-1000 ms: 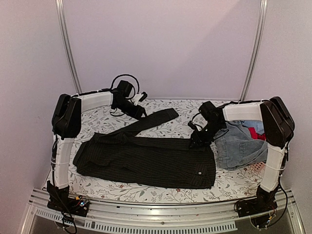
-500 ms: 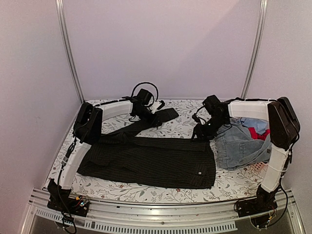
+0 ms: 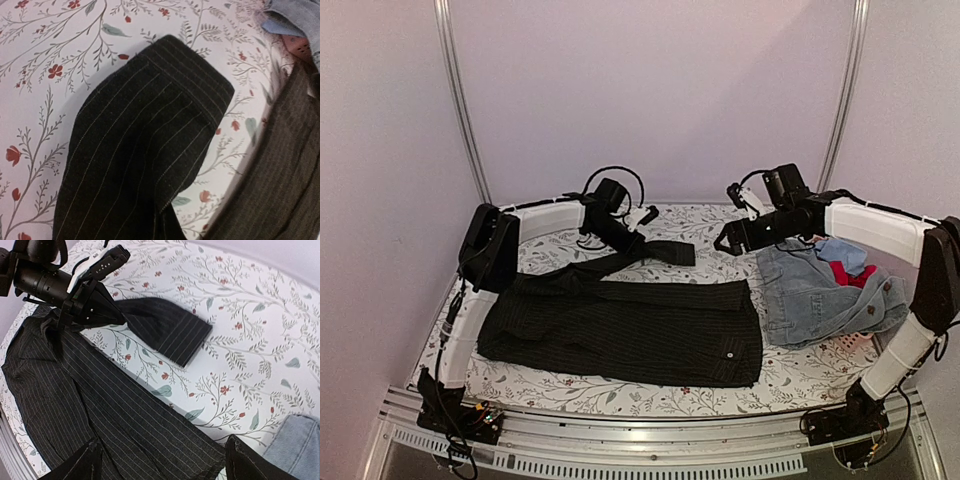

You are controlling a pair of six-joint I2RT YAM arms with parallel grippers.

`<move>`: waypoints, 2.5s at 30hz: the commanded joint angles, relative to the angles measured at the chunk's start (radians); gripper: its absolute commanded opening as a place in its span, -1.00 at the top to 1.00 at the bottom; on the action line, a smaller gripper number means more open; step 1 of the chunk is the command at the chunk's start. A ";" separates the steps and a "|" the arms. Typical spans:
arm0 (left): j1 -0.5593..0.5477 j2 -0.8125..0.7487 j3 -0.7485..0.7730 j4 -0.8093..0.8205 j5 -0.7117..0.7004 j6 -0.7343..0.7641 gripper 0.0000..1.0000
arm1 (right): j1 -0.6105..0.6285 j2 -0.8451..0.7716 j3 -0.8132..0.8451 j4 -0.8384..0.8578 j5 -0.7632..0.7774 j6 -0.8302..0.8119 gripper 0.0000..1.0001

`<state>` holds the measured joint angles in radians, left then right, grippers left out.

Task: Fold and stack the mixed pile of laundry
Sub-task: Adjust the rectangle-folded shirt at the center of the board.

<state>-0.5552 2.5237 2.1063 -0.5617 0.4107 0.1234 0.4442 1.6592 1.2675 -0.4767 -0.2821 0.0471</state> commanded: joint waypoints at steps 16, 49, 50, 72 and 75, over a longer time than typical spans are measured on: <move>0.068 -0.486 -0.262 -0.112 0.575 -0.081 1.00 | 0.259 -0.359 -0.265 0.361 0.070 -0.230 -0.98; 0.207 -0.135 -0.439 -0.105 0.390 -0.150 1.00 | 0.523 0.355 0.180 0.305 0.161 -0.514 -0.33; 0.207 -0.133 -0.439 -0.106 0.393 -0.149 1.00 | 0.524 0.382 0.190 0.304 0.177 -0.524 -0.33; 0.207 -0.147 -0.443 -0.105 0.387 -0.145 1.00 | 0.549 0.583 0.276 0.376 0.506 -0.544 -0.32; 0.206 -0.148 -0.444 -0.104 0.396 -0.143 1.00 | 0.554 0.600 0.285 0.377 0.529 -0.543 -0.30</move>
<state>-0.3531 2.3550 1.6665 -0.6479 0.8444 -0.0410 0.9886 2.2177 1.5261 -0.1184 0.1669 -0.4984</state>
